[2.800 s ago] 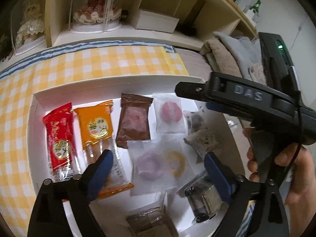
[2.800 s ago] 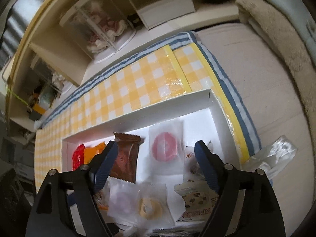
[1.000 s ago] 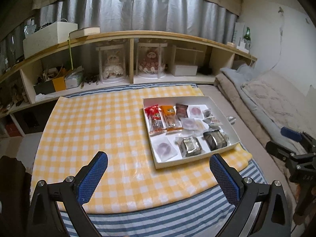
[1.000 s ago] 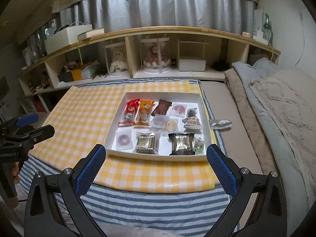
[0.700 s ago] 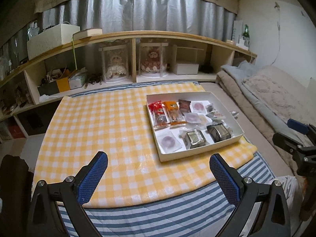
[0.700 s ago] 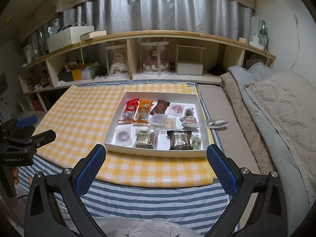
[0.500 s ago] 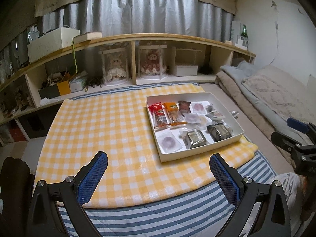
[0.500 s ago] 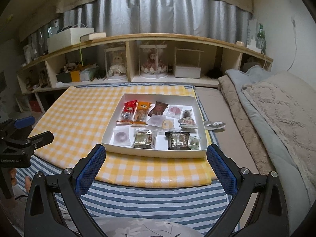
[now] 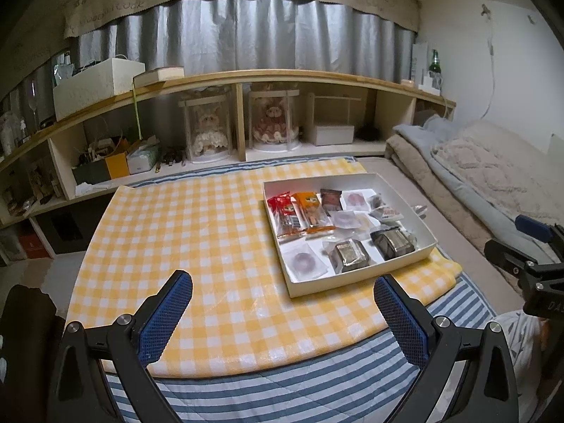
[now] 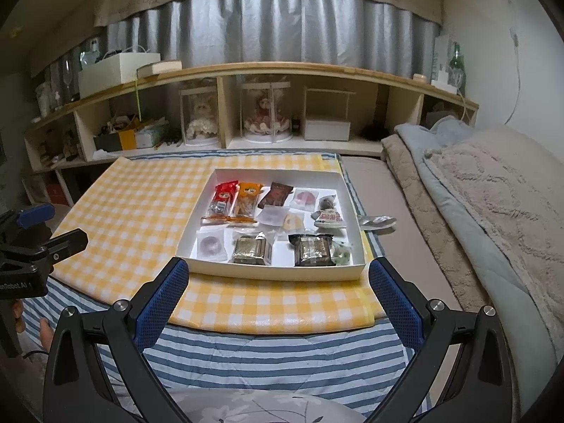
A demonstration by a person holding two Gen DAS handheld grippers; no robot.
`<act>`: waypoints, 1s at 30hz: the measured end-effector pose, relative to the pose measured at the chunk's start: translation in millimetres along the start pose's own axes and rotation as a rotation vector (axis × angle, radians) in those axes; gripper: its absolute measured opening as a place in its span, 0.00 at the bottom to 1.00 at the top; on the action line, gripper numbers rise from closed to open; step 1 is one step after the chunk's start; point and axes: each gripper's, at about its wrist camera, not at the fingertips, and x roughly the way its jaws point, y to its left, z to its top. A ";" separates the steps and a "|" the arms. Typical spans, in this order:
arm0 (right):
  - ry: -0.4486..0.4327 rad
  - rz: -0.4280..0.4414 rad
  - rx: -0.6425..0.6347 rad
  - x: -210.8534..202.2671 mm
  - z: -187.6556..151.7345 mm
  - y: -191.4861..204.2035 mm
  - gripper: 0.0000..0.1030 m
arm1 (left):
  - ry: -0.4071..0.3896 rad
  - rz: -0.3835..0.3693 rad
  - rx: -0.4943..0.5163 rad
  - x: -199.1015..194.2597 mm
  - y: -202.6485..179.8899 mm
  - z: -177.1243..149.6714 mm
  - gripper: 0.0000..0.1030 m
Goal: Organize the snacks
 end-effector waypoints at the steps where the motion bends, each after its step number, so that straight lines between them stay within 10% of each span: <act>1: -0.002 -0.002 -0.001 -0.8 -0.5 0.7 1.00 | 0.000 -0.001 0.000 0.1 -0.2 -0.3 1.00; 30: -0.012 -0.022 -0.012 -3.6 -1.2 1.1 1.00 | -0.014 0.002 0.001 -4.1 -6.3 -4.2 1.00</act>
